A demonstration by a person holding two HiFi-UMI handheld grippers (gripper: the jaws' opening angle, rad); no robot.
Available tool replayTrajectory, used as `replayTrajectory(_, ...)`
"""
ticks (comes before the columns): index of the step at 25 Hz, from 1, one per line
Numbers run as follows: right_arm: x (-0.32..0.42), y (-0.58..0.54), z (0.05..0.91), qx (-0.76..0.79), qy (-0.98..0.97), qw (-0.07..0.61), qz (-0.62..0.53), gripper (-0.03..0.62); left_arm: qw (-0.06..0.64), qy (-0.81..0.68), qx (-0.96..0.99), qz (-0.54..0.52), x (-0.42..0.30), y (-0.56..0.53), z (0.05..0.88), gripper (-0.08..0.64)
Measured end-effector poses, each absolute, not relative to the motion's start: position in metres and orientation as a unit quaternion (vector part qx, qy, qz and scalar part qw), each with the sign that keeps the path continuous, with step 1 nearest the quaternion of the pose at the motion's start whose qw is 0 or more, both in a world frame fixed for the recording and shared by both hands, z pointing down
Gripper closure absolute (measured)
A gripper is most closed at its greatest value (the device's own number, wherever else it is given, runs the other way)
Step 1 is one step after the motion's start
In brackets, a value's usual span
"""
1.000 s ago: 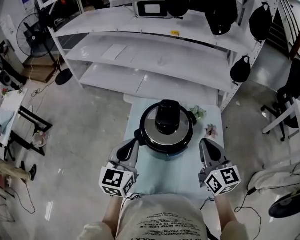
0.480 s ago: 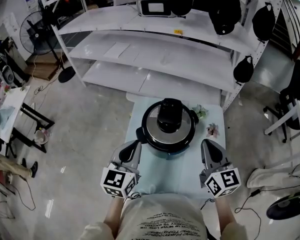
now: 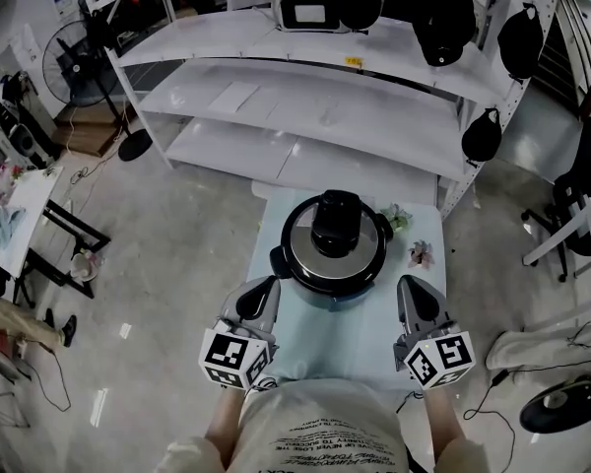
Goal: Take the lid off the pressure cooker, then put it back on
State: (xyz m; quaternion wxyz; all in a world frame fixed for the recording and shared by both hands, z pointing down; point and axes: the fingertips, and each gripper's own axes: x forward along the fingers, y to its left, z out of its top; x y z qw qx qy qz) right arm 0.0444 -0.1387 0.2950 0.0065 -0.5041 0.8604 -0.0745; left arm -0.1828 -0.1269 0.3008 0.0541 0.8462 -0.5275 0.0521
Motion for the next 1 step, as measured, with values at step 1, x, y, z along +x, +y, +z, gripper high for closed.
replayTrajectory(1, 0.0449, -0.1379, 0.2956, -0.505, 0.86, 0.006, -0.075, 0.588, 0.054, -0.527, 0.846, 0.052, -0.1824, -0.1261, 0.3006, 0.537)
